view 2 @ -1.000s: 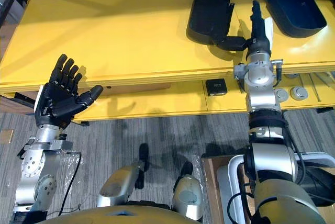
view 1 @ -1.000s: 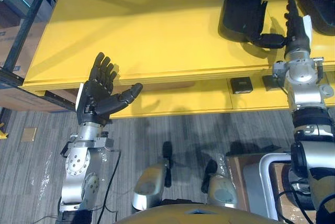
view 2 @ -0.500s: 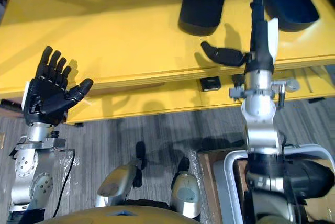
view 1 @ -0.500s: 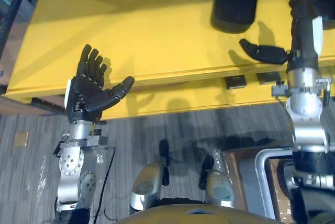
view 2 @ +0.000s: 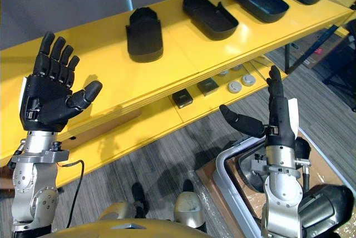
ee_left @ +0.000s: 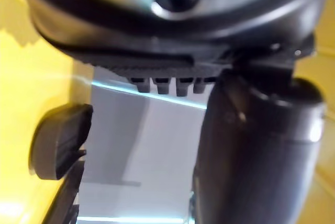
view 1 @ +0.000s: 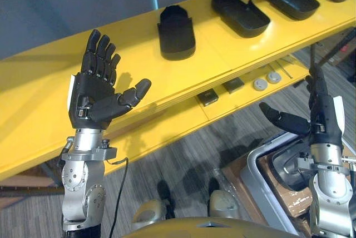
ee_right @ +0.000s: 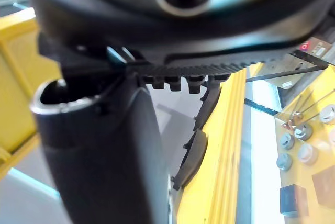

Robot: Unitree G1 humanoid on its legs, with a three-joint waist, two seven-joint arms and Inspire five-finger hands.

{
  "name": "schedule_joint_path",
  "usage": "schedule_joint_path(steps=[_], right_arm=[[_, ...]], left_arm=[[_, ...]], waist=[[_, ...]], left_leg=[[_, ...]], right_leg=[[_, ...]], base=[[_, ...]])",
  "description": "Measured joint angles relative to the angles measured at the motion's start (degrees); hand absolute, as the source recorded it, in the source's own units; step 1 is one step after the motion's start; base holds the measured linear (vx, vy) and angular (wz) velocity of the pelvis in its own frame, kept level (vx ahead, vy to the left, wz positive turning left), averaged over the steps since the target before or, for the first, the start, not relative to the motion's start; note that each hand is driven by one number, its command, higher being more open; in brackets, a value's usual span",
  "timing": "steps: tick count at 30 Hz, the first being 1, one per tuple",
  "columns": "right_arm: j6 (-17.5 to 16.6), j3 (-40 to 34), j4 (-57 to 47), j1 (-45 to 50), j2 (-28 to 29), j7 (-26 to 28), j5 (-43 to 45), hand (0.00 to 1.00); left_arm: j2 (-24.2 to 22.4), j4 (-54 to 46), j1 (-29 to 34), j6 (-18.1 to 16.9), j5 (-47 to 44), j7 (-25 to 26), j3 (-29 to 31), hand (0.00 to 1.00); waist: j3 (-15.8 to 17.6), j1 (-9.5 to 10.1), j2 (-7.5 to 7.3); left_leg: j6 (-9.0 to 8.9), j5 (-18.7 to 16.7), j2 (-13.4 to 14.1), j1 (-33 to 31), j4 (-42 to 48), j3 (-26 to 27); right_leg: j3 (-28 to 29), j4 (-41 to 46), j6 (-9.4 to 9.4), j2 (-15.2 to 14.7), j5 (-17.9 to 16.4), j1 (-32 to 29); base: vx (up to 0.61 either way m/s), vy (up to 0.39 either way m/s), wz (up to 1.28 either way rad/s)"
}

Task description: Walk over and take three plastic housings, then place them on the shelf

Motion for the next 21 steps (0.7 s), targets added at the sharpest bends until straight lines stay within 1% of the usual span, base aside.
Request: schedule_joint_path(steps=[2,4,5,7,9,10,12,14,17,20,21], right_arm=[[-1.44,-0.1,0.0,1.76,0.46,0.2,1.4,1.0],[-2.79,-0.11,0.0,2.96,1.22,1.02,3.11,1.0],[-3.4,-0.09,0.0,3.47,1.22,1.77,3.77,1.0],[-4.02,-0.11,0.0,3.76,1.22,2.68,4.34,1.0],[-4.89,-0.14,0.01,3.84,1.19,3.9,5.14,1.0],[-5.29,-0.12,0.01,3.83,1.19,4.16,5.14,1.0],[-6.17,-0.03,0.07,3.74,1.1,4.86,5.14,1.0],[-6.74,0.25,0.13,3.54,0.64,4.88,5.13,1.0],[-8.98,1.1,0.17,2.99,0.55,3.56,5.17,1.0],[-10.16,1.5,0.16,0.89,0.48,3.24,5.17,1.0],[-10.44,2.14,0.16,0.33,0.13,2.88,5.2,1.0]], left_arm=[[0.0,1.47,-0.54,0.02,0.04,2.76,-0.01,1.0],[-0.01,6.29,-2.43,0.02,0.09,6.55,0.01,1.0],[-0.01,10.2,-3.94,0.16,0.13,8.93,0.02,1.0],[0.0,14.94,-5.75,0.27,0.61,12.13,0.06,1.0],[0.09,22.8,-9.76,0.41,2.3,16.28,0.28,1.0],[0.15,24.52,-10.7,0.46,2.3,17.31,0.29,1.0],[0.4,30.75,-14.72,0.52,2.29,20.93,0.34,1.0],[0.67,34.11,-17.31,0.52,2.31,23.45,0.46,1.0],[2.06,36.62,-20.97,0.52,2.27,25.43,0.8,1.0],[3.76,37.11,-24.6,0.47,2.27,25.99,0.88,1.0],[4.13,38.36,-26.44,0.45,2.27,26.27,0.92,1.0]], waist=[[-0.87,-1.01,0.72],[-1.31,-2.29,1.4],[-1.51,-2.96,1.73],[-1.6,-3.92,1.88],[-1.59,-4.85,1.87],[-1.58,-5.2,1.86],[-1.56,-5.99,1.85],[-1.45,-6.49,1.9],[-0.86,-7.13,2.04],[1.31,-7.15,2.18],[2.1,-7.22,2.55]], left_leg=[[-0.17,-0.3,0.16,0.17,-0.02,0.87],[-0.4,-0.55,0.32,0.7,-0.13,1.97],[-0.47,-0.71,0.38,1.0,-0.24,2.79],[-0.55,-0.88,0.44,0.97,-0.23,3.61],[-0.62,-0.98,0.57,0.15,-0.1,4.92],[-0.63,-0.98,0.57,-0.16,-0.03,5.08],[-0.57,-0.96,0.57,-0.94,0.13,5.9],[-0.11,-0.66,0.58,-0.98,0.24,6.36],[-0.08,-0.76,0.6,-0.97,0.37,6.63],[0.03,-0.9,0.54,-1.08,0.72,7.22],[-0.24,-1.36,0.54,-1.23,0.9,7.33]], right_leg=[[1.04,-0.3,0.01,0.22,0.01,-0.27],[2.27,-0.26,-0.01,0.45,0.0,-0.5],[2.98,-0.25,0.0,0.59,0.0,-0.72],[3.95,-0.2,0.01,0.73,0.0,-1.36],[5.48,0.25,-0.05,1.01,0.0,-3.01],[5.7,0.42,-0.06,1.02,0.03,-3.5],[6.63,1.15,-0.08,1.15,0.38,-5.03],[7.17,1.77,-0.14,1.23,0.34,-5.58],[7.45,2.17,-0.29,1.29,0.21,-5.95],[8.39,2.96,-0.39,1.28,0.08,-6.64],[8.61,3.02,-0.35,1.25,0.06,-6.79]], base=[[0.03,0.012,-0.31],[0.01,0.008,-0.34],[0.0,0.009,-0.32],[-0.01,0.01,-0.3],[-0.02,0.008,-0.28],[0.0,0.003,-0.17],[0.01,0.003,-0.15],[0.03,-0.001,-0.12],[0.01,0.0,-0.07],[-0.02,0.002,-0.11],[-0.03,0.002,-0.07]])
